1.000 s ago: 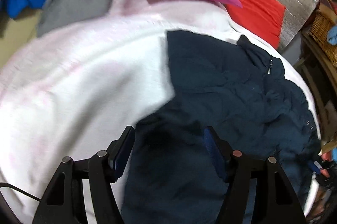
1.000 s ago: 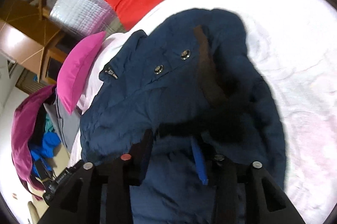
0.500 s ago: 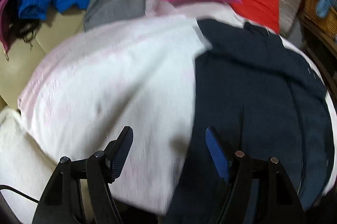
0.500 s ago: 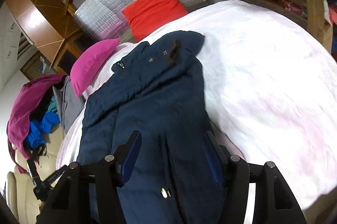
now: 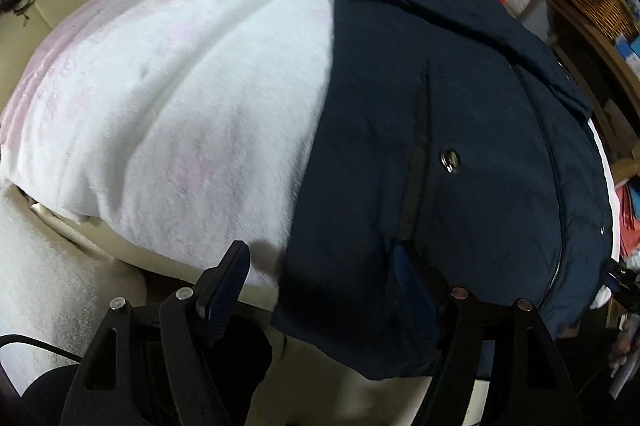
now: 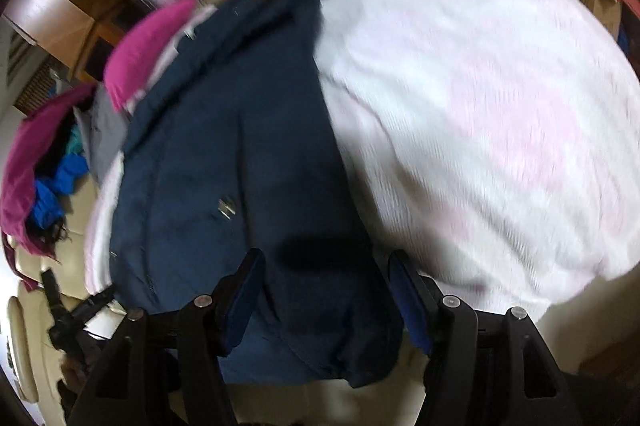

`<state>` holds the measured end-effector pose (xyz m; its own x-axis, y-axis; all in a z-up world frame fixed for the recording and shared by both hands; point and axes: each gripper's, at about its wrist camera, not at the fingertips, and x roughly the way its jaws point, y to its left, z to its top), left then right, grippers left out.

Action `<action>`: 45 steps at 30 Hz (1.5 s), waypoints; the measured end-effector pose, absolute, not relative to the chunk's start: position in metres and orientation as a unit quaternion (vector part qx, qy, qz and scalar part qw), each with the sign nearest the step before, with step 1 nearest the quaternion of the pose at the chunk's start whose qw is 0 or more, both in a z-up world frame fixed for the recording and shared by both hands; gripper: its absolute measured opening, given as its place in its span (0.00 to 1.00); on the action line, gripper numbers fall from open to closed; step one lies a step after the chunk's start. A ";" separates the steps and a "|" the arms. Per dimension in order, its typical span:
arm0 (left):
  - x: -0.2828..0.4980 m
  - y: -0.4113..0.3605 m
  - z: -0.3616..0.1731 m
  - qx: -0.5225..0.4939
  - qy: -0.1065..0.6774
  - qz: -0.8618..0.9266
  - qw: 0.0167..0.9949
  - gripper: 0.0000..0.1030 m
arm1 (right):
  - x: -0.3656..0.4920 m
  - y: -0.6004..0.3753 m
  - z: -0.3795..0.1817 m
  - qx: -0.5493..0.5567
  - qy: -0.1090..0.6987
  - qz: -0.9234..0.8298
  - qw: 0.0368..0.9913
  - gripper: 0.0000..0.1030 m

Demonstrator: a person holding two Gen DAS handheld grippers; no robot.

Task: Fold large clothes

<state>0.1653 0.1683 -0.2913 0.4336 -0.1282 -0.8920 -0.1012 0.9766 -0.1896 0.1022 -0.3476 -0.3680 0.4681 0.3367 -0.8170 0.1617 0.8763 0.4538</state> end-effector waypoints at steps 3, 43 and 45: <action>0.164 0.168 -0.292 -0.118 0.532 -0.024 0.838 0.55 | 0.100 -0.337 -0.373 0.218 0.518 0.054 0.826 0.66; 0.125 0.142 -0.312 -0.140 0.579 0.049 0.801 0.91 | 0.070 -0.322 -0.411 0.176 0.624 0.095 0.755 0.68; 0.125 0.138 -0.317 -0.142 0.583 0.053 0.798 0.93 | 0.070 -0.320 -0.413 0.179 0.620 0.094 0.758 0.67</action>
<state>0.1248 0.1384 -0.3165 0.3139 -0.0813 -0.9460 -0.2492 0.9543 -0.1647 0.0702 -0.3201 -0.4130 0.2137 0.3646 -0.9063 0.0784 0.9184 0.3879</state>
